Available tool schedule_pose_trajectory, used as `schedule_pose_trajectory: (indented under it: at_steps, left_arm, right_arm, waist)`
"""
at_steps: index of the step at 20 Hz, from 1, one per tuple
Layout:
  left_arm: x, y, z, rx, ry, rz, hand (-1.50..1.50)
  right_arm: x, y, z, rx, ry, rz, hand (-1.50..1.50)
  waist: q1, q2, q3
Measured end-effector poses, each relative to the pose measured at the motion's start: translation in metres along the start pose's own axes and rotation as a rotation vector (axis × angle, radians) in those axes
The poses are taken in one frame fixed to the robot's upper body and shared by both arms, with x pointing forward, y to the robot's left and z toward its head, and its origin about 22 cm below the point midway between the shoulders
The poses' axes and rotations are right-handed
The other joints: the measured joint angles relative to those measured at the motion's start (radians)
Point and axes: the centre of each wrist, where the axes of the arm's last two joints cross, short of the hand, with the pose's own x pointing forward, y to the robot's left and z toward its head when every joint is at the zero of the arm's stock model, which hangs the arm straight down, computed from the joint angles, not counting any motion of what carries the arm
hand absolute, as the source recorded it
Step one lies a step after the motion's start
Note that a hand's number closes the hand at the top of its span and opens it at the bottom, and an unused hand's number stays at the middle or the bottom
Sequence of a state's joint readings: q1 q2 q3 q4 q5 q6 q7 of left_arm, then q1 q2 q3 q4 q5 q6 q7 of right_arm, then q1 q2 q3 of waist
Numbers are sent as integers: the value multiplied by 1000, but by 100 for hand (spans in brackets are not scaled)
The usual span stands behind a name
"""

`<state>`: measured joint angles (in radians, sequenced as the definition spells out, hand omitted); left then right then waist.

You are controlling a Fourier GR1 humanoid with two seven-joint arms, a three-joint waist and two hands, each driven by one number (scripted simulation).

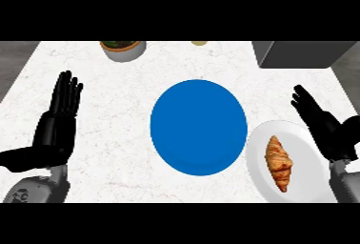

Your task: Pick the croissant from the plate and place it in the plate

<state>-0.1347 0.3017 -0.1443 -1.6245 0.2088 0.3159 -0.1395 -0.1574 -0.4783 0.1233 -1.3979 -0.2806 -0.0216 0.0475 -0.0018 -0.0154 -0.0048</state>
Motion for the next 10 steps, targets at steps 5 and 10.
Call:
schedule_pose_trajectory:
  at_steps: [5, 10]
  left_arm:
    - [11, 5, -16, -80, -2, -56, 0]
    - [13, 8, -21, -159, 31, -106, 0]
  right_arm:
    - [7, 70, -13, 194, -98, 149, 150]
    - [0, 71, -14, 244, -88, 677, 150]
  waist:
    - [29, 15, 4]
    - [50, 15, -10]
